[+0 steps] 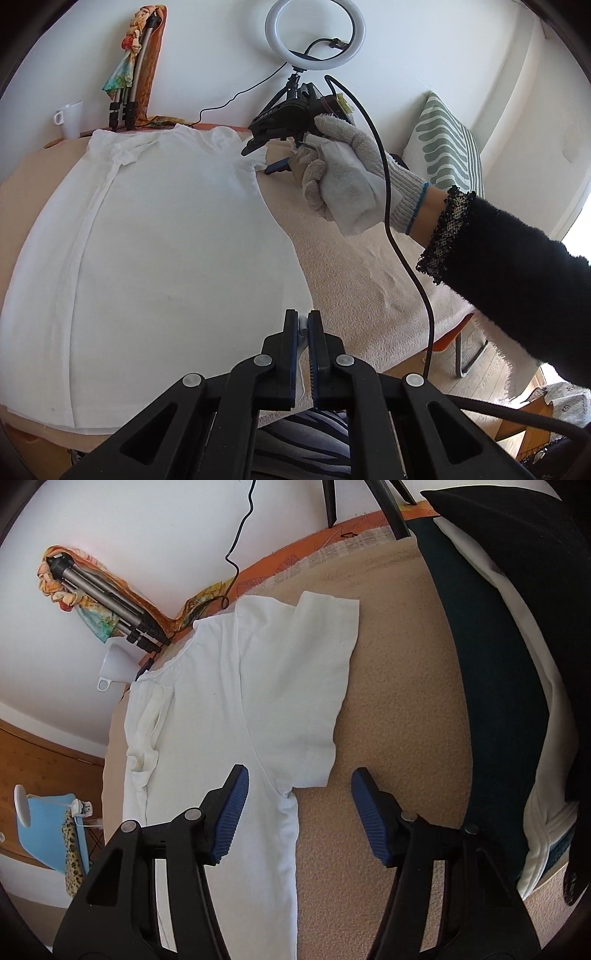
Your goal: Fold small clothes
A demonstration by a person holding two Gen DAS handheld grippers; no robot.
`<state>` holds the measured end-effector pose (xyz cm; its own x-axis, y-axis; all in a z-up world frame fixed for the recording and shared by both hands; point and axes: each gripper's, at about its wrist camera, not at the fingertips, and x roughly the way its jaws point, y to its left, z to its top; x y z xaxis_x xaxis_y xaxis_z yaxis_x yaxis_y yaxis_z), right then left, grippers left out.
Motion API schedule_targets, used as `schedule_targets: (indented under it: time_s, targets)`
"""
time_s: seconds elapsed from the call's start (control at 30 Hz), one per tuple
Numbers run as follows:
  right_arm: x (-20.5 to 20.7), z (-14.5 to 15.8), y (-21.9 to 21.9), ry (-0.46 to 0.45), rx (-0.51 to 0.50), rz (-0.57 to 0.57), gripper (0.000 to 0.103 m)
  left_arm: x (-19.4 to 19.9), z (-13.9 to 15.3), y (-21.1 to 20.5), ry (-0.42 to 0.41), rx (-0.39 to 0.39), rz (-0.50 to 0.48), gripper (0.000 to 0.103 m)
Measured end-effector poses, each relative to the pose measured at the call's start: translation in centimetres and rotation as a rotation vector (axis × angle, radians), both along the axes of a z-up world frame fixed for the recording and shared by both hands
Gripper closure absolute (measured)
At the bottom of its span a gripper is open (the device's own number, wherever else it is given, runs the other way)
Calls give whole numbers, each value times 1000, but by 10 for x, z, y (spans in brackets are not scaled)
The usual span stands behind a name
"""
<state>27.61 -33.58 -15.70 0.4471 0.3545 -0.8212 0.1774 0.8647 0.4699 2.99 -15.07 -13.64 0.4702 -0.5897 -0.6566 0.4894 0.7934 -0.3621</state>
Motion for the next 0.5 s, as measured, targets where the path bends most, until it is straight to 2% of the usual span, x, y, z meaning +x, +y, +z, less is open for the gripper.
schedule_targets:
  time_s: [0.07, 0.1, 0.17, 0.2, 0.33, 0.5]
  targets:
    - [10, -2, 3, 9, 15, -5, 63, 2, 0, 4, 2, -9, 2, 101]
    - [14, -4, 5, 16, 22, -4, 66, 3, 0, 7, 0, -15, 6, 101]
    - [21, -6, 9, 27, 19, -7, 86, 4, 0, 14, 2, -26, 14, 101]
    - [24, -5, 11, 31, 14, -7, 89, 5, 1, 18, 3, -33, 20, 101]
    - [28, 7, 20, 12, -20, -3, 93, 6, -1, 36, 17, -57, 46, 101]
    - [32, 35, 45, -37, -134, 42, 94, 5, -4, 54, 33, -77, 68, 101]
